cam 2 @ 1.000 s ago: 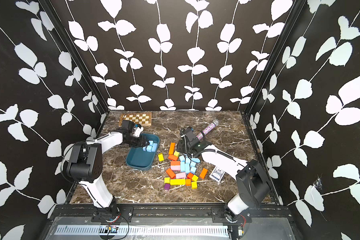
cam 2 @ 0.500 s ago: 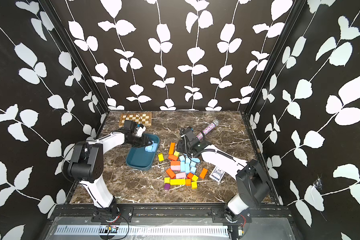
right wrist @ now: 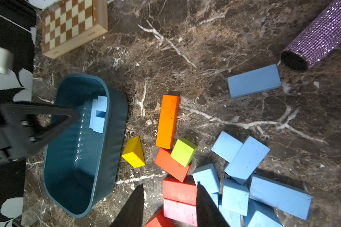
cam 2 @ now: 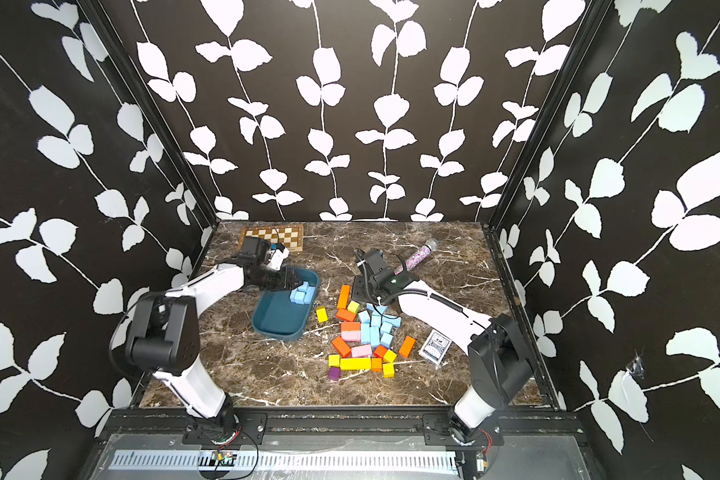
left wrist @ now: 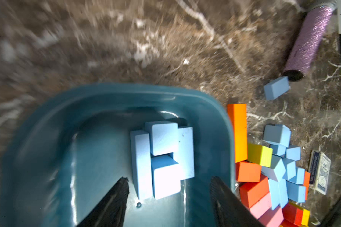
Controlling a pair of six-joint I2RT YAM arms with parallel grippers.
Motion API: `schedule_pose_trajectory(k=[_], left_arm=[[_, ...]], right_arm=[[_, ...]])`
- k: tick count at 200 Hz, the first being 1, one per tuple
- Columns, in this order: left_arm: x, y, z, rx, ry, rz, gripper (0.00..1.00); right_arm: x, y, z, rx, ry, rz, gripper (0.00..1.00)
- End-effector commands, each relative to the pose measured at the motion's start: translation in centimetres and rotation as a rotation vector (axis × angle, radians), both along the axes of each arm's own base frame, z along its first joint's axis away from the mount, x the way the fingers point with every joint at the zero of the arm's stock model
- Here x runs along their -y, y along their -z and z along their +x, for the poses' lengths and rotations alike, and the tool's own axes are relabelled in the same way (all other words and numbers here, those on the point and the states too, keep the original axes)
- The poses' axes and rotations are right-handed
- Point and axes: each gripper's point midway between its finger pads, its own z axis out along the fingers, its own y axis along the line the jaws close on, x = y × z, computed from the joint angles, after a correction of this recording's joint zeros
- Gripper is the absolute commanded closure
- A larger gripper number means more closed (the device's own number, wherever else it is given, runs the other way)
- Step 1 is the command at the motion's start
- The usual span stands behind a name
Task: Pick out the blue building blocks
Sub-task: Place the building block in the storage box, then pick up the building block from the center of the board.
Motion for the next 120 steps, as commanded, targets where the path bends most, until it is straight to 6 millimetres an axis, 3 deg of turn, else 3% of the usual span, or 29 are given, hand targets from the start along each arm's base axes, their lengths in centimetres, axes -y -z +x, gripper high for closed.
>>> schedule_pose_trajectory(k=[1,6,43,120], left_arm=[[-0.8,-2.3,-1.2,0.086,0.032,0.053,0.3],[-0.9,-2.4,-1.3,0.094,0.031,0.056,0.3],[-1.9,-2.9,-2.2,0.132,0.014,0.061,0.29],[-3.5,-3.5,-2.6,0.162,-0.035,0.042,0.29]], right_arm=[[2.2,3.1,-1.6,-0.132,-0.019,-0.153,0.57],[2.1,2.5,-1.2,-0.137,-0.015,-0.156,0.57],[4.4,4.8,-1.4,-0.294,0.019,-0.26,0.56],[4.9,7.5,1.0,-0.398,0.062,-0.275,0.55]])
